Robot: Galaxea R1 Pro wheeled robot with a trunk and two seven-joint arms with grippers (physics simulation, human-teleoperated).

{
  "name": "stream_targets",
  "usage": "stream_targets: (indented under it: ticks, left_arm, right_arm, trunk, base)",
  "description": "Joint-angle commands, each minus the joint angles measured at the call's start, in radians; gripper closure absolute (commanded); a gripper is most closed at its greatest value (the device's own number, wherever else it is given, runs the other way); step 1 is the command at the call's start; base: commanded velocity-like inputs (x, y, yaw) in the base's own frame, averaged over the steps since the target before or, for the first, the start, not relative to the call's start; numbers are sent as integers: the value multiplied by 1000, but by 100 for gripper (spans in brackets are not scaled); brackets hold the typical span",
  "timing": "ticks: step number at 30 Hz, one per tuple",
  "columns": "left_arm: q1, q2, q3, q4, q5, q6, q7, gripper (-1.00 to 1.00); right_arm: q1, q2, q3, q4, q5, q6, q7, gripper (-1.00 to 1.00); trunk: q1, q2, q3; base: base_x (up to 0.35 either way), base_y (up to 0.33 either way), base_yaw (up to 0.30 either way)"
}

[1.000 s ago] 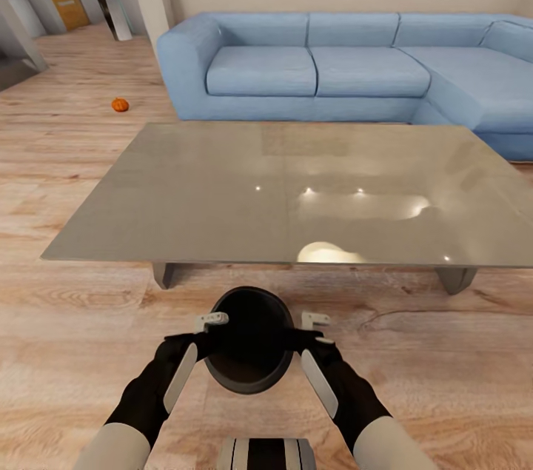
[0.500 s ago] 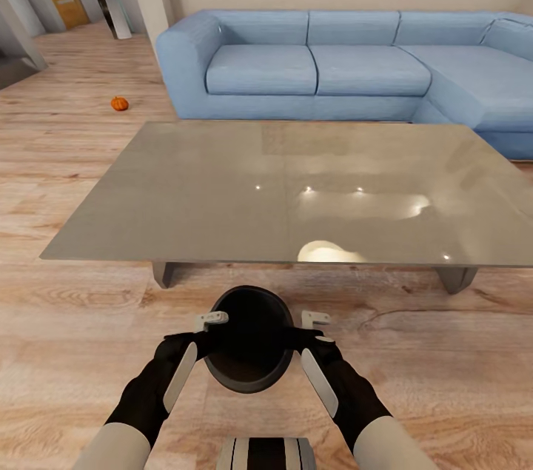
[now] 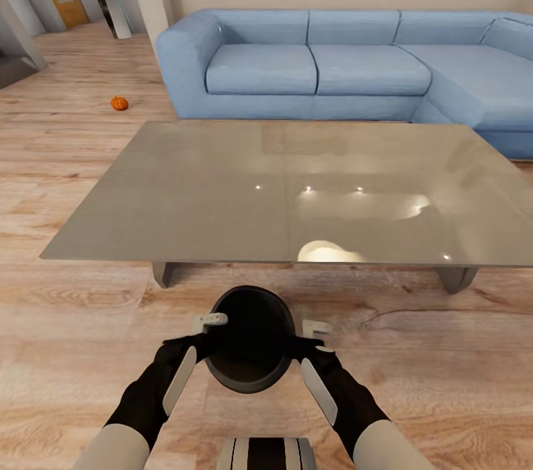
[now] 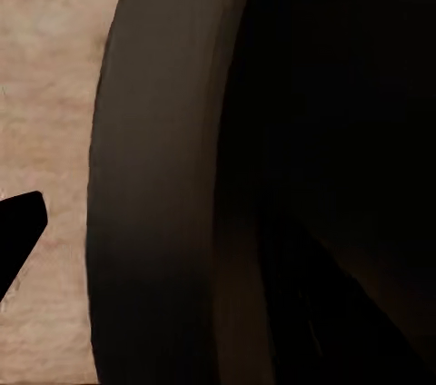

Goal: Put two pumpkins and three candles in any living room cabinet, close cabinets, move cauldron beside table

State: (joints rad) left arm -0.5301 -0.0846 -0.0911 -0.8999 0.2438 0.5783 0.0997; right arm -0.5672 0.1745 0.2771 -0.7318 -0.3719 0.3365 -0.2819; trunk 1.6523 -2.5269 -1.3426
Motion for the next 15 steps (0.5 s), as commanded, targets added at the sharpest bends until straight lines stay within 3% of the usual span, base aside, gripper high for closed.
stream_targets:
  ticks: [1,15]
  left_arm:
    - [1,0,-3,12,19,3,9,-100]
    - [0,2,-3,12,20,3,9,-100]
  right_arm:
    - [0,0,2,-1,-8,4,-8,-100]
    - [0,0,2,-1,-8,4,-8,-100]
  trunk:
    - [0,0,-1]
    - [0,0,-1]
  base:
    - [0,0,0]
    - [0,0,0]
